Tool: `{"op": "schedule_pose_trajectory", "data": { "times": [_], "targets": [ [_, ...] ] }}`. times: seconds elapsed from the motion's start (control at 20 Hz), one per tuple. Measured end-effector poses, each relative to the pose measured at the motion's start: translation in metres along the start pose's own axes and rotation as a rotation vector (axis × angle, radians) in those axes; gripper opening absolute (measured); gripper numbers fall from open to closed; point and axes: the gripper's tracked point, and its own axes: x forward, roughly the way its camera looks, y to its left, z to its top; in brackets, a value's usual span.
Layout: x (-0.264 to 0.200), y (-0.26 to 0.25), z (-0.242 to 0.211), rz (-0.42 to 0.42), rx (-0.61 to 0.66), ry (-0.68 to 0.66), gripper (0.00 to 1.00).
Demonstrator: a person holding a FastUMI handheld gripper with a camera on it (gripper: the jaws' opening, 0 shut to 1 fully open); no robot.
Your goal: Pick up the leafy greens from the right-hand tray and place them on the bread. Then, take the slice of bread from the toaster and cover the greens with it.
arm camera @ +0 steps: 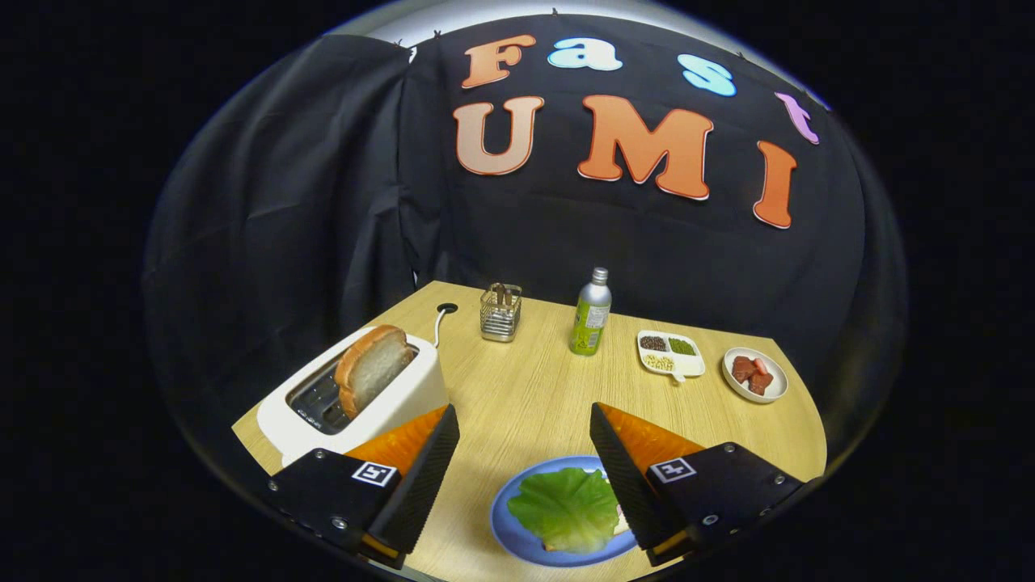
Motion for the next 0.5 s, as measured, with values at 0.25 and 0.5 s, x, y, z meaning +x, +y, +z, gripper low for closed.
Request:
{"op": "schedule_pose_trajectory", "data": {
  "times": [0.25,0.5],
  "targets": [
    [0.008,0.034,0.027,0.016,0.001,-0.012,0.98],
    [0.016,0.064,0.05,0.006,-0.033,-0.045,0.98]
  ]
}}
